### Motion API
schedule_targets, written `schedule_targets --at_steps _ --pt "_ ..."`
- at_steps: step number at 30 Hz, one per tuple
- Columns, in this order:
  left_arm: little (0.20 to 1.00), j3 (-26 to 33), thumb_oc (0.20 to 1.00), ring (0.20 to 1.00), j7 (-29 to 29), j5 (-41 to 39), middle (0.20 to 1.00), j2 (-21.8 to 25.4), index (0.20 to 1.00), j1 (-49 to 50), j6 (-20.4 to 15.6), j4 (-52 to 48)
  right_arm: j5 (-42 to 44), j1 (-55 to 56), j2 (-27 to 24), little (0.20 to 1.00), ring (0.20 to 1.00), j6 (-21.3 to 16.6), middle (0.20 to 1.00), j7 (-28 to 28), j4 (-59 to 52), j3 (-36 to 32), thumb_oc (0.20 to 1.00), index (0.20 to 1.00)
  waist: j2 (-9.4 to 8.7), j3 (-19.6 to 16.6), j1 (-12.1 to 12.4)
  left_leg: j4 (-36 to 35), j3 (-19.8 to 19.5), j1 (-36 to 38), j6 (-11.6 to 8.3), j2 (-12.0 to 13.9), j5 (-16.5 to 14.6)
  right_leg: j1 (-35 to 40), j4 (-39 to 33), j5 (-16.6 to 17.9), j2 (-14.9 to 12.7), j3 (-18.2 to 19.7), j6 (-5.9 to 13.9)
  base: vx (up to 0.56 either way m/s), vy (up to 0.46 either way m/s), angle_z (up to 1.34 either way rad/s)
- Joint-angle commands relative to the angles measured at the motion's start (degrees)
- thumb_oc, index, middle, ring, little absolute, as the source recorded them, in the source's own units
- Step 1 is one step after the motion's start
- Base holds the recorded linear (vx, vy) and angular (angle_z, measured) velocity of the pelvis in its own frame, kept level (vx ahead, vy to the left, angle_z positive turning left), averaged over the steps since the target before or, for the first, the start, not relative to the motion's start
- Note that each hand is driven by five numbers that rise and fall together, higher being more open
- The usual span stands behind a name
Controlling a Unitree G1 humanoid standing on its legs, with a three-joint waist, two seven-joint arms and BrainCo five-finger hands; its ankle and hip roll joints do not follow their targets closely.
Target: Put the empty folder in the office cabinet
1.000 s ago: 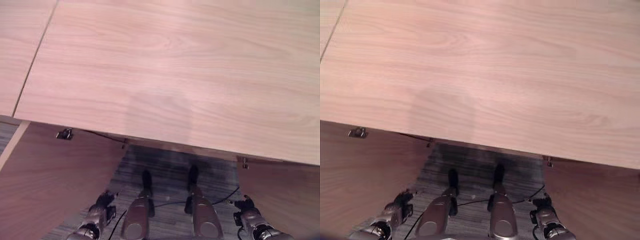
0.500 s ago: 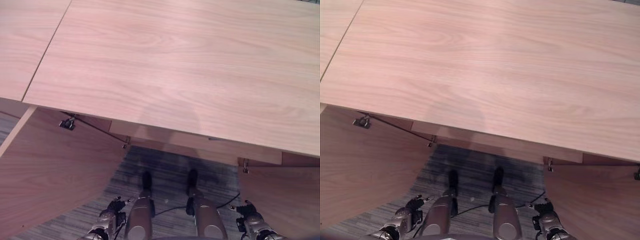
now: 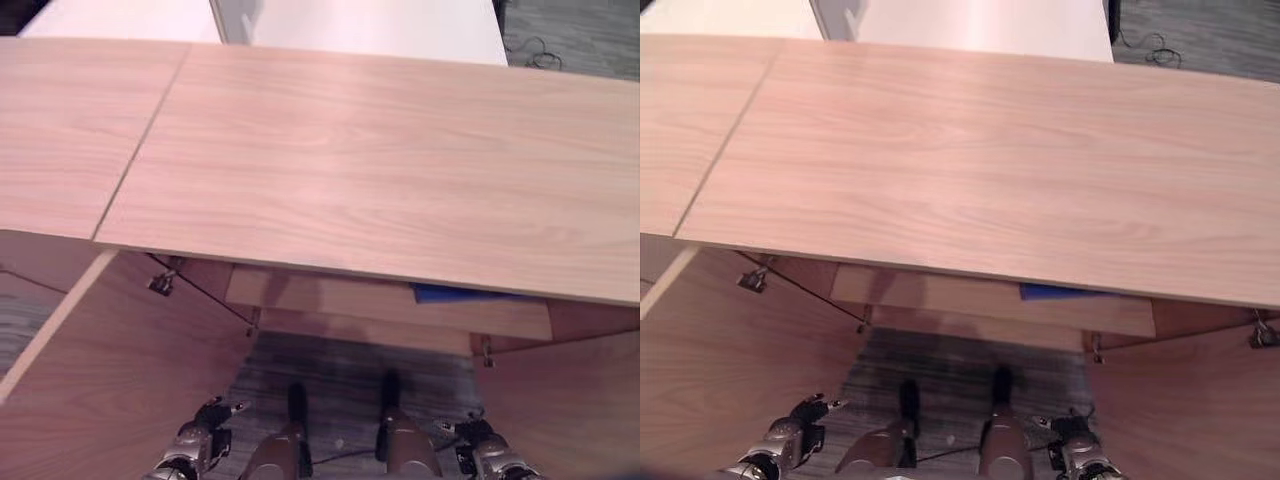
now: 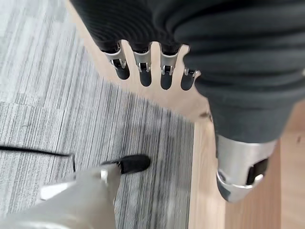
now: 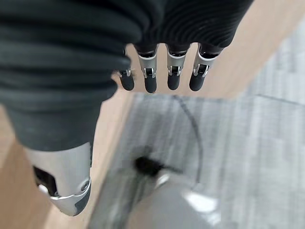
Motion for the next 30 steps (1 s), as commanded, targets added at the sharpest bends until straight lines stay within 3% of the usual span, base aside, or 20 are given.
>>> schedule_targets --at_steps 1,8,11,16,18,23,27,30 --pt "1.000 2.2 1.000 1.000 -0.2 1.1 1.000 -0.4 1.000 -0.7 0.1 3.2 -1.3 -1.5 -1.1 1.000 1.000 0.4 1.000 0.1 2.4 0.7 1.000 1.000 -2.19 0.9 0.4 2.1 -2.0 -4.9 -3.18 0.4 0.2 0.6 -1.2 -0.7 1.5 1.8 0.59 -0.02 -0.278 0.06" --pt "1.000 2.3 1.000 1.000 -0.9 0.6 1.000 -2.0 1.000 0.9 0.6 4.1 -3.3 -0.3 -0.8 1.000 1.000 0.3 1.000 0.8 2.6 3.0 1.000 1.000 -0.76 -0.3 1.4 1.0 -4.9 -4.0 -6.75 5.3 3.8 3.6 0.2 -6.0 5.2 -1.3 -1.95 0.00 -0.200 0.10" --pt "1.000 1.7 1.000 1.000 -1.1 0.6 1.000 -2.7 1.000 0.9 0.7 3.7 -3.8 -0.4 -1.2 1.000 1.000 0.4 1.000 1.0 2.9 3.7 1.000 1.000 -0.81 0.4 1.9 5.2 -5.1 -4.6 -6.73 6.2 2.9 4.5 1.4 -6.9 5.8 -3.2 -3.13 -0.06 -0.184 0.32" --pt "1.000 2.0 1.000 1.000 -1.8 2.0 1.000 -4.0 1.000 1.8 1.2 4.8 -4.0 -0.2 -2.2 1.000 1.000 0.3 1.000 1.1 3.4 3.4 1.000 1.000 -2.88 -1.1 0.8 15.4 -5.2 -2.9 -4.51 3.2 -6.0 5.0 0.4 -5.0 4.4 -3.1 -3.66 -0.07 -0.048 0.37" --pt "1.000 2.1 1.000 1.000 -2.0 3.2 1.000 -4.3 1.000 2.7 1.3 5.3 -5.0 0.9 -2.2 1.000 1.000 0.4 1.000 2.0 4.1 3.2 1.000 1.000 -1.30 -3.7 0.2 8.1 -5.7 0.8 -4.45 3.0 -5.5 5.3 -0.8 -4.5 5.7 -3.3 -3.16 0.06 0.098 -0.03" --pt "1.000 1.1 1.000 1.000 -2.0 4.2 1.000 -4.3 1.000 2.0 1.2 5.1 -4.9 1.7 -1.7 1.000 1.000 0.7 1.000 2.1 4.9 2.1 1.000 1.000 -0.74 -5.5 -0.7 1.1 -6.3 2.7 -4.34 1.6 -4.0 4.5 -2.8 -2.7 5.2 -3.9 -2.34 -0.02 0.129 0.07" --pt "1.000 1.5 1.000 1.000 -2.5 4.5 1.000 -3.6 1.000 2.3 1.0 4.3 -5.0 2.3 -1.2 1.000 1.000 0.7 1.000 2.5 4.8 1.8 1.000 1.000 -1.48 -4.9 0.0 2.7 -5.7 3.0 -3.33 0.2 -5.1 5.0 -4.4 -0.3 4.1 -3.6 -1.42 -0.06 0.192 0.00" --pt "1.000 2.0 1.000 1.000 -2.2 5.3 1.000 -2.2 1.000 1.3 1.4 5.2 -4.3 0.6 -0.6 1.000 1.000 0.5 1.000 2.1 3.1 1.8 1.000 1.000 -3.08 -3.2 -0.5 6.2 -4.7 -0.2 -2.20 -1.3 -6.7 1.8 -4.2 2.5 2.8 -2.5 -0.22 -0.17 0.136 -0.13"
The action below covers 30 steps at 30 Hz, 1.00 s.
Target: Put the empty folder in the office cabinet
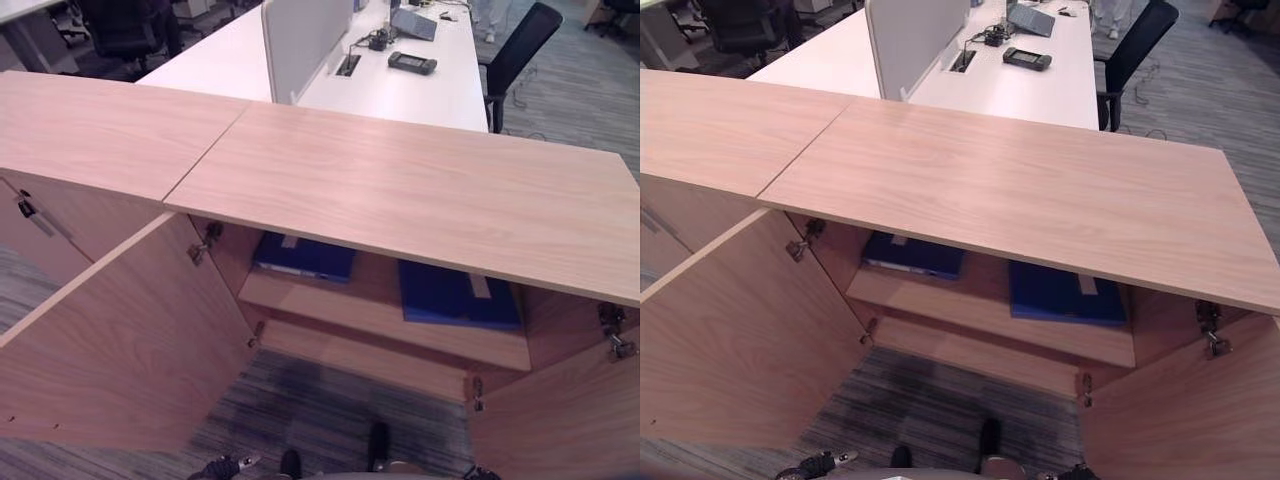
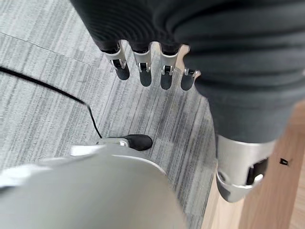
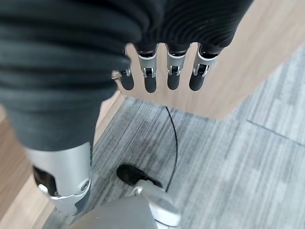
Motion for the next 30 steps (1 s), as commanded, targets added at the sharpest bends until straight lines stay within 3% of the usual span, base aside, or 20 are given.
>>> schedule_targets --at_steps 1,10,16,20,30 --pt "1.000 2.2 1.000 1.000 0.4 2.2 1.000 1.7 1.000 -4.2 -0.1 1.4 0.3 -5.9 -0.8 1.000 1.000 -0.7 1.000 -1.0 -1.2 -0.2 1.000 1.000 -0.24 4.8 0.0 2.1 -1.7 -4.2 -1.40 0.8 -1.3 1.2 -1.9 3.6 -0.3 1.7 3.72 -0.14 0.120 -0.16" --pt "1.000 5.7 1.000 1.000 1.5 2.0 1.000 3.4 1.000 -2.8 -0.2 0.9 0.5 -6.4 -2.2 1.000 1.000 -2.6 1.000 -3.0 -17.4 0.3 1.000 1.000 -1.24 7.0 -0.1 3.9 0.3 -4.3 -0.27 0.0 -2.2 -0.6 0.4 4.1 -2.1 2.7 4.00 -0.03 0.042 -0.27" --pt "1.000 8.9 1.000 1.000 2.2 1.6 1.000 2.4 1.000 -1.1 0.2 -0.6 -6.1 -1.9 -8.9 1.000 1.000 -3.0 1.000 -4.6 -41.4 -1.9 1.000 1.000 -1.32 7.9 -0.9 4.6 0.0 -4.5 -0.97 1.5 -2.5 -0.6 0.7 3.2 -1.5 2.4 3.56 0.01 -0.068 -0.01" --pt "1.000 8.6 1.000 1.000 2.9 1.4 1.000 1.2 1.000 -2.3 0.4 -1.6 -11.6 -1.3 -13.6 1.000 1.000 -3.4 1.000 -6.7 -53.7 -4.2 1.000 1.000 -0.43 10.5 -1.5 6.8 -0.2 -6.9 -1.39 2.6 -2.6 -2.9 3.3 2.3 -2.1 1.9 3.07 -0.07 -0.051 0.04" --pt "1.000 5.0 1.000 1.000 5.2 -2.9 1.000 -0.9 1.000 -7.0 -1.1 -6.4 -17.4 -5.8 -15.8 1.000 1.000 -3.5 1.000 -13.6 -61.0 -4.7 1.000 1.000 1.19 16.3 -2.0 17.6 -0.6 -18.2 -1.30 1.9 -4.9 -12.3 12.4 0.0 -4.4 1.6 2.04 -0.10 0.000 0.08"
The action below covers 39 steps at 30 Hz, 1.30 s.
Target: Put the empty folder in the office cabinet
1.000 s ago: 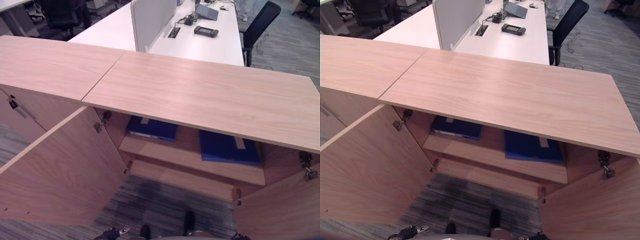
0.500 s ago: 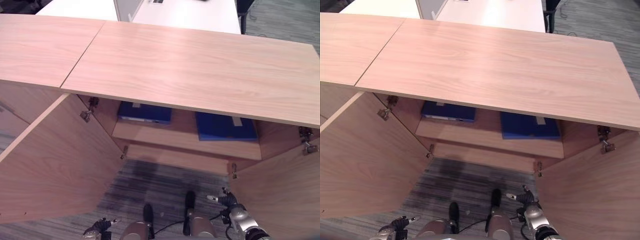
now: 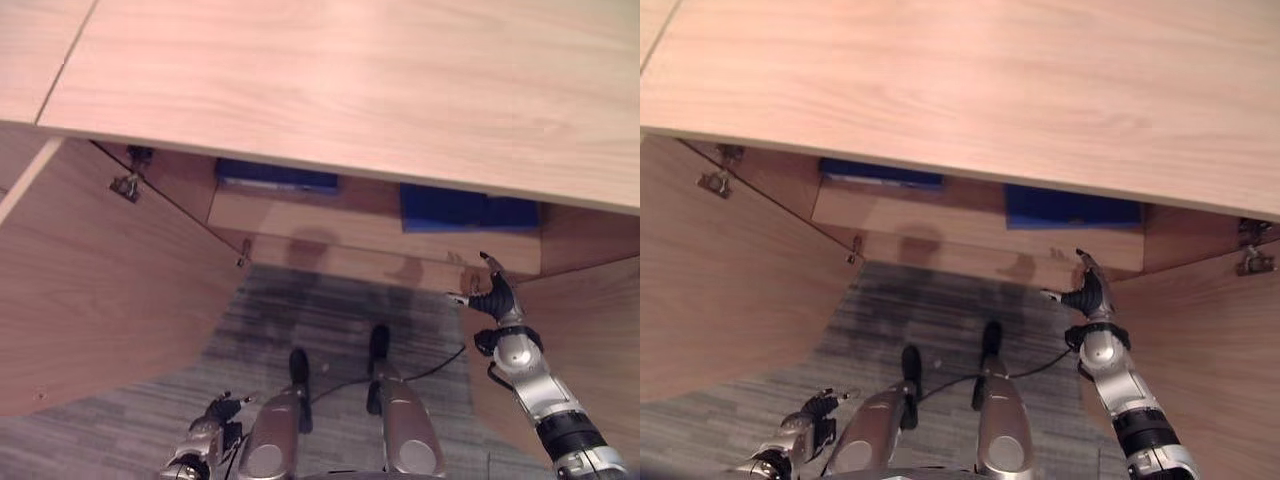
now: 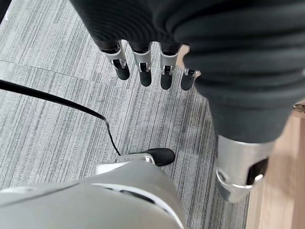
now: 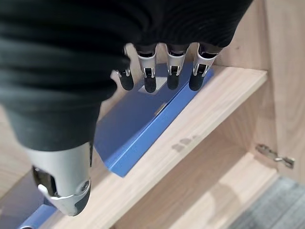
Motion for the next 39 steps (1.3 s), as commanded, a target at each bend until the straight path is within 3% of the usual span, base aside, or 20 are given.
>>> schedule_targets --at_steps 1,3,7,9,13,19,26,33,39 --pt "1.000 -1.4 1.000 1.000 1.6 -3.4 1.000 -0.4 1.000 0.4 -1.1 0.2 -1.4 0.5 -0.8 1.000 1.000 -1.2 1.000 -3.9 -4.5 0.7 1.000 1.000 -0.65 -3.0 -0.3 8.1 -4.0 -7.8 -1.73 1.3 -2.8 -4.2 6.9 -2.4 -3.2 1.1 4.14 -0.09 0.008 0.06" --pt "1.000 -1.8 1.000 1.000 1.7 -4.1 1.000 -0.5 1.000 0.0 -1.2 -0.5 -1.4 0.2 -0.9 1.000 1.000 -1.0 1.000 -4.4 -4.2 0.8 1.000 1.000 -0.56 -2.9 -0.3 9.6 -4.0 -9.2 -1.66 1.2 -3.2 -5.4 8.1 -2.7 -3.4 1.3 4.02 -0.07 0.010 0.08" --pt "1.000 -5.1 1.000 1.000 2.9 -8.6 1.000 -1.3 1.000 -1.3 -3.0 -7.8 -2.0 -5.3 -0.9 1.000 1.000 -0.1 1.000 -8.2 -4.0 0.4 1.000 1.000 0.51 -2.1 -0.3 18.8 -3.9 -19.0 -1.21 1.6 -5.5 -14.7 17.2 -5.6 -4.6 2.4 3.08 -0.08 0.020 0.10" --pt "1.000 -6.6 1.000 1.000 3.3 -10.1 1.000 -1.6 1.000 -1.8 -3.4 -10.4 -1.8 -8.0 -0.5 1.000 1.000 0.2 1.000 -9.8 -3.6 0.3 1.000 1.000 1.20 -2.5 0.2 23.0 -4.4 -22.3 -1.27 2.2 -8.4 -18.1 21.7 -8.4 -4.4 3.3 3.44 0.00 0.007 0.03" --pt "1.000 -8.8 1.000 1.000 3.7 -11.8 1.000 -2.1 1.000 -1.9 -3.8 -14.4 -2.4 -12.2 -0.3 1.000 1.000 1.1 1.000 -12.9 -4.0 -0.4 1.000 1.000 1.69 -3.2 0.6 29.0 -4.4 -28.7 -0.76 2.6 -10.1 -24.8 28.3 -10.7 -4.6 4.6 2.78 -0.03 0.019 0.00" --pt "1.000 -9.8 1.000 1.000 3.2 -13.6 1.000 -2.1 1.000 -1.3 -3.9 -18.8 -8.7 -15.1 -3.9 1.000 1.000 3.9 1.000 -17.0 -6.3 -3.5 1.000 1.000 1.91 -5.1 1.2 36.1 -4.9 -36.8 -0.39 2.5 -12.5 -33.3 36.2 -13.4 -4.7 6.1 2.03 0.00 0.000 -0.01" --pt "1.000 -9.1 1.000 1.000 2.3 -13.6 1.000 -2.3 1.000 -0.9 -3.1 -17.0 -10.7 -15.4 -6.7 1.000 1.000 6.0 1.000 -18.1 -4.9 -5.5 1.000 1.000 1.68 -7.1 1.5 38.9 -5.4 -39.8 -0.14 2.7 -13.9 -36.7 39.5 -14.9 -4.8 7.0 1.52 0.00 -0.001 -0.01" --pt "1.000 -8.4 1.000 1.000 0.9 -13.4 1.000 -2.1 1.000 -0.7 -2.9 -15.7 -13.3 -16.4 -9.9 1.000 1.000 8.8 1.000 -16.0 1.0 -4.6 1.000 1.000 1.53 -8.9 1.9 37.2 -5.8 -41.0 -0.18 2.3 -13.2 -37.7 38.5 -14.1 -5.3 6.8 1.82 0.00 -0.004 0.01" --pt "1.000 -8.0 1.000 1.000 0.1 -14.1 1.000 -1.5 1.000 0.0 -2.8 -15.1 -11.8 -20.0 -12.0 1.000 1.000 8.9 1.000 -14.4 6.9 -2.1 1.000 1.000 1.45 -9.5 2.6 36.5 -6.0 -41.4 -0.23 2.3 -12.7 -38.0 37.9 -13.5 -5.4 6.8 2.02 0.00 -0.006 0.02"
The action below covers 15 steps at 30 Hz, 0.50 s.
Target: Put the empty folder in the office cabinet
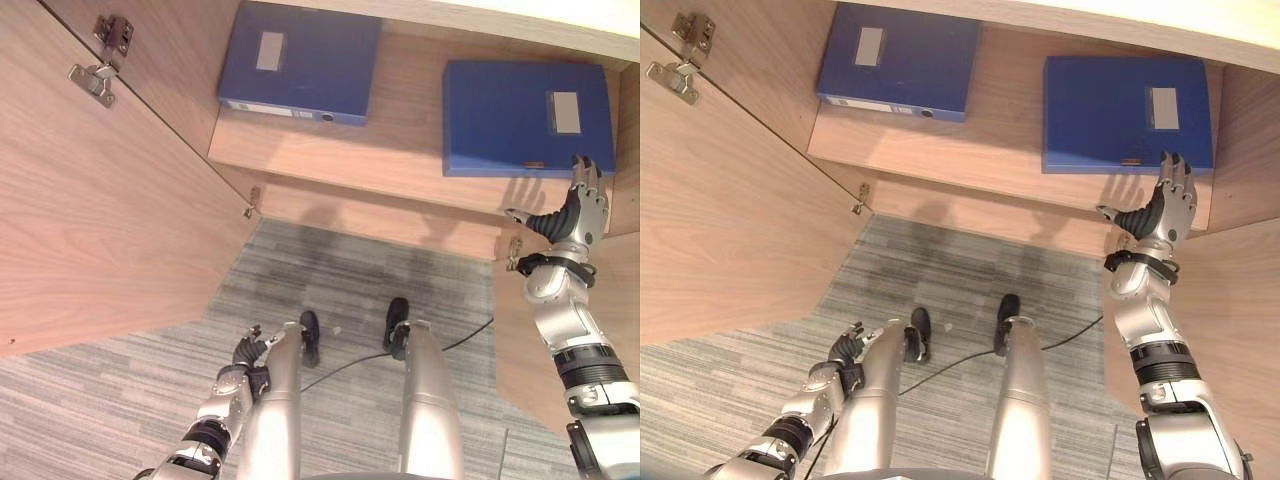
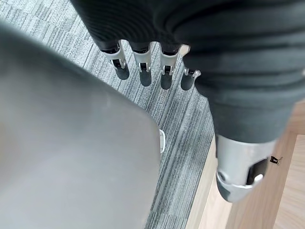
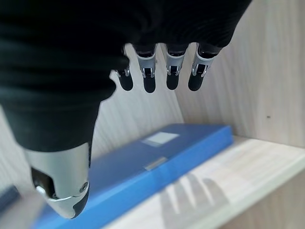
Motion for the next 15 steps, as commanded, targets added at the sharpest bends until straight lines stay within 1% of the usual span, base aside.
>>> schedule_targets --at_steps 1,3,6,7,8,9,11,15 --pt "1.000 -0.2 1.000 1.000 -0.8 -1.5 1.000 -0.5 1.000 1.4 -0.2 3.1 0.4 -4.9 -4.6 1.000 1.000 -1.0 1.000 0.9 2.7 3.0 1.000 1.000 -0.20 -1.2 1.0 -3.7 -4.7 -1.0 -2.03 0.7 0.5 0.8 -3.6 2.2 -1.4 1.8 3.03 0.00 0.000 0.00" --pt "1.000 -0.2 1.000 1.000 -1.0 -1.6 1.000 -0.4 1.000 1.5 -0.2 3.4 1.1 -6.0 -4.8 1.000 1.000 -1.3 1.000 1.6 3.9 4.0 1.000 1.000 -0.21 -1.1 1.0 -3.6 -4.7 -1.1 -1.99 0.8 0.4 0.8 -3.6 2.2 -1.4 1.8 3.02 0.00 0.000 0.00" --pt "1.000 -0.6 1.000 1.000 -1.4 -2.1 1.000 -0.1 1.000 1.6 0.1 4.2 3.8 -8.4 -4.7 1.000 1.000 -2.4 1.000 4.2 6.4 7.1 1.000 1.000 -0.46 -1.1 1.5 -3.1 -4.6 -1.3 -1.97 0.8 0.4 0.7 -3.3 2.2 -1.5 1.8 2.93 0.00 0.000 0.00" --pt "1.000 -1.0 1.000 1.000 -1.6 -2.4 1.000 0.0 1.000 1.6 0.2 4.1 4.4 -9.7 -4.8 1.000 1.000 -2.7 1.000 6.0 8.5 9.4 1.000 1.000 -0.46 -1.1 1.6 -3.1 -4.7 -1.4 -1.99 0.8 0.5 0.7 -3.5 2.3 -1.6 1.7 2.91 0.00 0.000 0.00" --pt "1.000 -0.9 1.000 1.000 -1.6 -2.4 1.000 0.0 1.000 1.6 0.2 4.1 4.4 -9.9 -4.8 1.000 1.000 -2.7 1.000 5.9 8.7 9.5 1.000 1.000 -0.43 -1.1 1.6 -3.1 -4.7 -1.4 -1.99 0.8 0.5 0.7 -3.5 2.3 -1.6 1.7 2.91 0.00 -0.010 0.03" --pt "1.000 -1.6 1.000 1.000 -2.0 -2.7 1.000 0.5 1.000 1.8 0.1 3.9 5.4 -12.7 -5.4 1.000 1.000 -3.1 1.000 8.6 11.9 13.1 1.000 1.000 -0.48 -1.0 2.0 -3.0 -4.6 -1.8 -2.09 1.0 0.6 0.6 -3.6 2.4 -1.8 1.6 2.87 0.00 0.000 0.00" --pt "1.000 -1.6 1.000 1.000 -2.0 -2.8 1.000 0.6 1.000 1.8 0.2 4.1 5.6 -13.6 -5.5 1.000 1.000 -3.3 1.000 9.2 12.7 14.1 1.000 1.000 -0.48 -1.0 2.0 -3.0 -4.6 -1.8 -2.11 1.1 0.7 0.6 -3.7 2.4 -1.8 1.6 2.86 0.00 0.000 0.00" --pt "1.000 -2.1 1.000 1.000 -2.4 -3.0 1.000 1.3 1.000 1.9 0.1 5.2 5.9 -19.5 -6.4 1.000 1.000 -4.3 1.000 12.3 17.0 20.7 1.000 1.000 -0.66 -1.0 2.5 -3.3 -4.4 -1.9 -2.31 1.3 1.0 0.5 -4.2 2.8 -1.7 1.7 2.83 0.00 0.000 0.00"
